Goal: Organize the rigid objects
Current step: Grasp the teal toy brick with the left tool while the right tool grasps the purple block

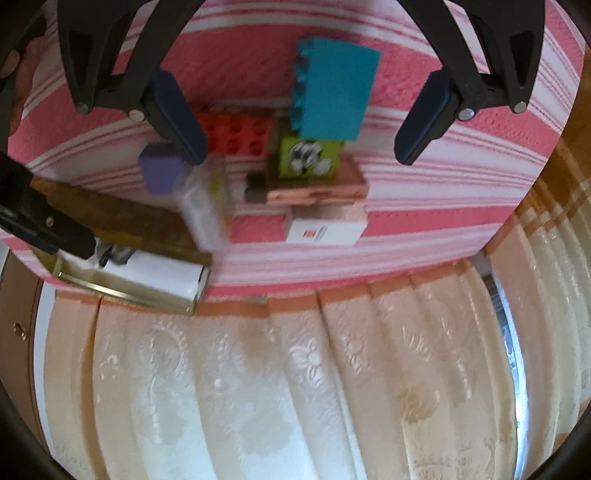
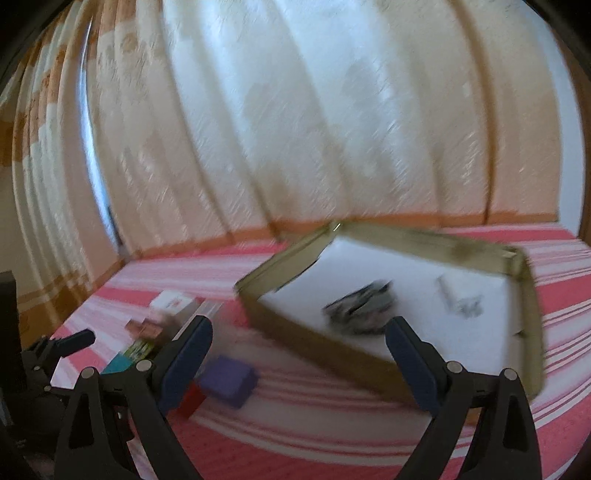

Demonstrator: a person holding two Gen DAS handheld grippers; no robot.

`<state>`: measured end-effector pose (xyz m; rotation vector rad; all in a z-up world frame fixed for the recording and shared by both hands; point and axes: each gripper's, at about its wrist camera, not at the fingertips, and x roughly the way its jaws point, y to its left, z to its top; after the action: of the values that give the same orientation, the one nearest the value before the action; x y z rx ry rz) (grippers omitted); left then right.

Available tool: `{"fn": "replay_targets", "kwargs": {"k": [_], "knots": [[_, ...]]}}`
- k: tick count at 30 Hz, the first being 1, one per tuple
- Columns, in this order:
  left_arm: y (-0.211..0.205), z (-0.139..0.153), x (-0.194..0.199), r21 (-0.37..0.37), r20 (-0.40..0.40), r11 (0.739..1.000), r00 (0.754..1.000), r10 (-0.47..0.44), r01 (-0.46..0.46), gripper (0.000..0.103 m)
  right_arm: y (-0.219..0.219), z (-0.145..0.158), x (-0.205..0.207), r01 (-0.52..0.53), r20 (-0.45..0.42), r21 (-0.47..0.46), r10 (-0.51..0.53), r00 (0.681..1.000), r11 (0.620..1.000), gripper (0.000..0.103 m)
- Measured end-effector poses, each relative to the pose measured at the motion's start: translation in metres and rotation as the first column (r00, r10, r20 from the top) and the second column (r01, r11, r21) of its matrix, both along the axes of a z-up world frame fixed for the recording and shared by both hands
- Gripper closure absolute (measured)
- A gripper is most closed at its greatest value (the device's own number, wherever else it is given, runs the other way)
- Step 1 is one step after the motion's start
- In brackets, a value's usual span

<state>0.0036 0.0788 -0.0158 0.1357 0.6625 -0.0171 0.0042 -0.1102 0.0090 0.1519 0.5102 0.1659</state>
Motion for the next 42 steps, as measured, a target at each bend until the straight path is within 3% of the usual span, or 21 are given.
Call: {"fn": "replay_targets", "kwargs": {"k": [5,12,16,20,22,26,27,33,35,37,42], "knots": [[0.010,-0.008,-0.003,0.021,-0.056,1.000,0.998,0.017,-0.016,0.000,0.024,-0.009,0.008,-0.089,-0.082,-0.046,0.085,0.993,0.995,0.007],[0.039,-0.020,0.010,-0.074,-0.166,0.993,0.983,0.081,-0.094,0.001,0.043,-0.026,0.025,-0.203,-0.214,-0.077,0.183,0.960,0.976,0.007],[0.052,-0.036,0.021,-0.117,-0.272,0.983,0.956,0.106,-0.142,0.006,0.047,-0.035,0.033,-0.236,-0.268,-0.081,0.207,0.941,0.968,0.007],[0.054,-0.035,0.019,-0.117,-0.259,0.979,0.957,0.131,-0.165,0.015,0.056,-0.043,0.044,-0.280,-0.321,-0.109,0.232,0.918,0.954,0.007],[0.051,-0.033,0.017,-0.119,-0.248,0.982,0.962,0.113,-0.146,0.032,0.059,-0.043,0.048,-0.300,-0.326,-0.111,0.250,0.911,0.947,0.007],[0.048,-0.031,0.016,-0.118,-0.234,0.984,0.967,0.103,-0.134,0.050,0.066,-0.042,0.051,-0.320,-0.316,-0.142,0.263,0.911,0.937,0.008],[0.048,-0.030,0.016,-0.119,-0.231,0.984,0.967,0.106,-0.136,0.060,0.066,-0.042,0.051,-0.325,-0.317,-0.138,0.269,0.909,0.936,0.009],[0.063,-0.028,0.015,-0.204,-0.220,0.966,0.969,0.112,-0.158,0.061,0.053,-0.045,0.051,-0.390,-0.342,-0.041,0.354,0.870,0.920,0.013],[0.069,-0.028,0.015,-0.230,-0.220,0.956,0.967,0.130,-0.181,0.061,0.053,-0.044,0.050,-0.387,-0.337,-0.056,0.347,0.875,0.921,0.015],[0.070,-0.028,0.015,-0.250,-0.219,0.949,0.966,0.135,-0.190,0.061,0.057,-0.045,0.050,-0.390,-0.338,-0.101,0.337,0.879,0.915,0.027],[0.070,-0.028,0.016,-0.261,-0.219,0.943,0.964,0.150,-0.206,0.061,0.071,-0.048,0.053,-0.425,-0.361,-0.162,0.347,0.866,0.890,0.030]]}}
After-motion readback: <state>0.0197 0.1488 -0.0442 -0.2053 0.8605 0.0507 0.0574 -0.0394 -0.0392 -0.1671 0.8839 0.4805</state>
